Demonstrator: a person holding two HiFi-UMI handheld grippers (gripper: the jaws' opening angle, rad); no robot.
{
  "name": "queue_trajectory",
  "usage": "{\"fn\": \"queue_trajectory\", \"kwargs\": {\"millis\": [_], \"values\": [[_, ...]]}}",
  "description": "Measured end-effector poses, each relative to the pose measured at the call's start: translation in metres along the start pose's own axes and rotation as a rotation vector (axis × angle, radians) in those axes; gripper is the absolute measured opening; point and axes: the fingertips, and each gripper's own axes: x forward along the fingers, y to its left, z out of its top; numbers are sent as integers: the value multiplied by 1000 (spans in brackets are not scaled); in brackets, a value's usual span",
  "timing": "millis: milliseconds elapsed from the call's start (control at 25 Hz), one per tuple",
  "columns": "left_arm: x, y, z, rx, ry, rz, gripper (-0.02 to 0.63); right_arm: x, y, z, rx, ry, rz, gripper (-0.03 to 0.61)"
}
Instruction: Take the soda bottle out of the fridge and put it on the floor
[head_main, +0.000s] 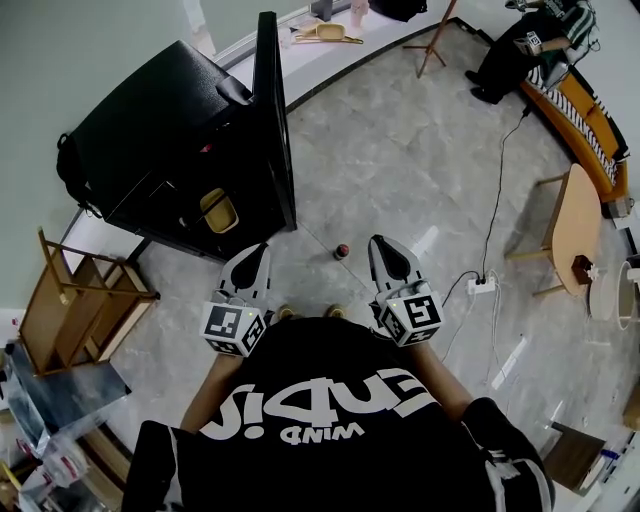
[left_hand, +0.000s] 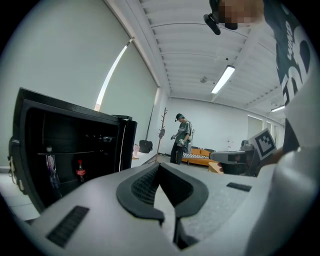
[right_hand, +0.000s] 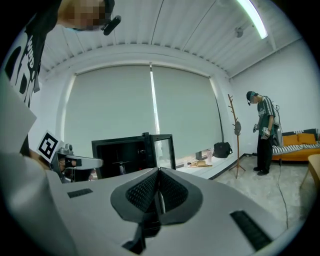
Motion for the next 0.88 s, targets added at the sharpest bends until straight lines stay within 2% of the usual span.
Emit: {"fn": "queue_trajectory", "kwargs": {"millis": [560, 880], "values": [[18, -2, -11, 23, -13, 39, 6, 13, 0, -20, -4, 9, 16, 25], [20, 1, -9, 10, -19, 56, 6, 12, -4, -26, 0, 12, 19, 23]]}}
